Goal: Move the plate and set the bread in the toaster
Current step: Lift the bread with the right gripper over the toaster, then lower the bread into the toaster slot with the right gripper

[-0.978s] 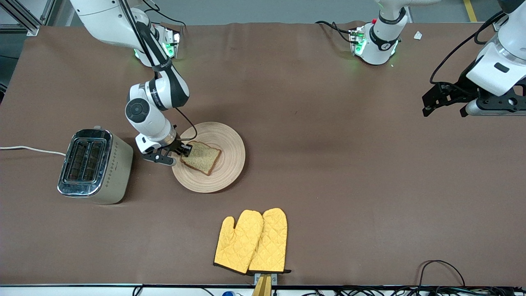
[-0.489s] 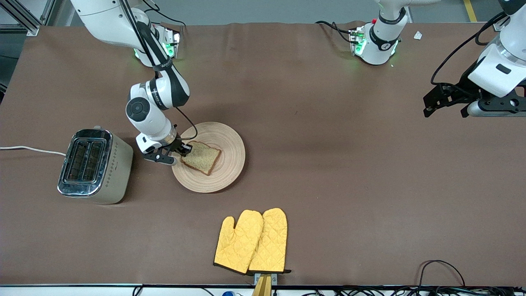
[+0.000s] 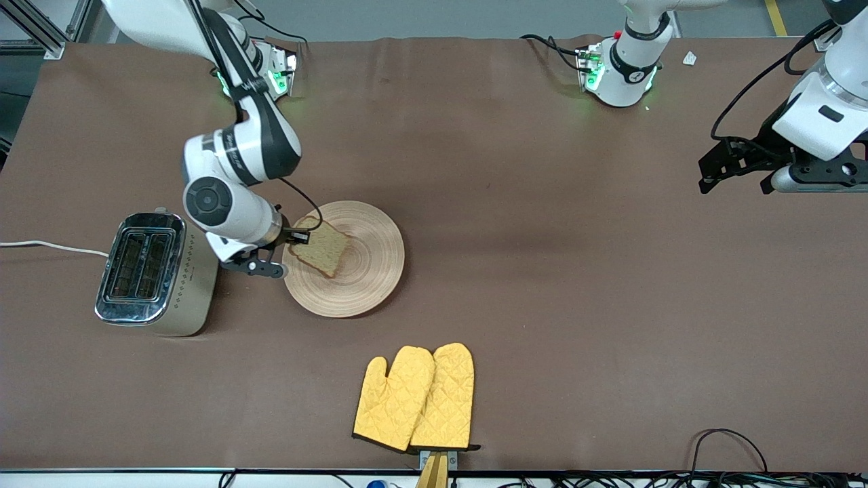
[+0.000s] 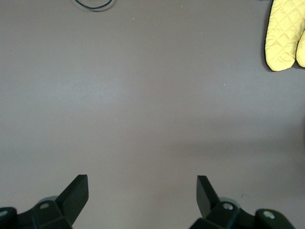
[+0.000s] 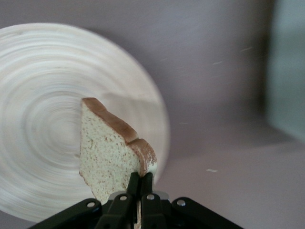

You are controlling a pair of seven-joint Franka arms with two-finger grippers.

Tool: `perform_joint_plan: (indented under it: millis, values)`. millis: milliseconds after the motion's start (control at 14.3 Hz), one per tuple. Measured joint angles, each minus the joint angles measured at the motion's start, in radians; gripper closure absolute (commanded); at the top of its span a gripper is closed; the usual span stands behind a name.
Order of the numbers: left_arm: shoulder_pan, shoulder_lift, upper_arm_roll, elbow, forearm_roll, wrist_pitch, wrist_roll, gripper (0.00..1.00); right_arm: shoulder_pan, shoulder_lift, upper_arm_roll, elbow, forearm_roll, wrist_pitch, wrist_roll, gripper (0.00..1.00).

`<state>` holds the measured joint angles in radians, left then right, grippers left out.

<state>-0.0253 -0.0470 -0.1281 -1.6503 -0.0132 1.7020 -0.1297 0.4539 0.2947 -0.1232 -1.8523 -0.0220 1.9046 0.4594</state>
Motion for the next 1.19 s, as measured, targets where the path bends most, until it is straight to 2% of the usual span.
perform_joint_plan:
  millis: [210, 349, 489, 769, 1188]
  values:
    - [0.0, 0.0, 0.0, 0.0, 0.0, 0.001, 0.0, 0.0, 0.004, -0.009, 0.003, 0.138, -0.326, -0.262, -0.06, 1.0]
    - [0.0, 0.0, 0.0, 0.0, -0.001, 0.001, 0.0, 0.0, 0.011, -0.008, 0.004, 0.167, -0.523, -0.332, -0.167, 1.0]
    - [0.0, 0.0, 0.0, 0.0, -0.001, 0.001, 0.0, 0.0, 0.006, -0.004, -0.003, 0.189, -0.666, -0.367, -0.257, 1.0]
    - [0.0, 0.0, 0.0, 0.0, -0.001, 0.002, 0.0, 0.0, -0.059, 0.012, -0.015, 0.273, -0.765, -0.382, -0.335, 1.0]
    - [0.0, 0.001, 0.0, 0.0, -0.001, 0.002, 0.0, 0.0, -0.141, 0.11, -0.016, 0.302, -0.788, -0.383, -0.317, 1.0]
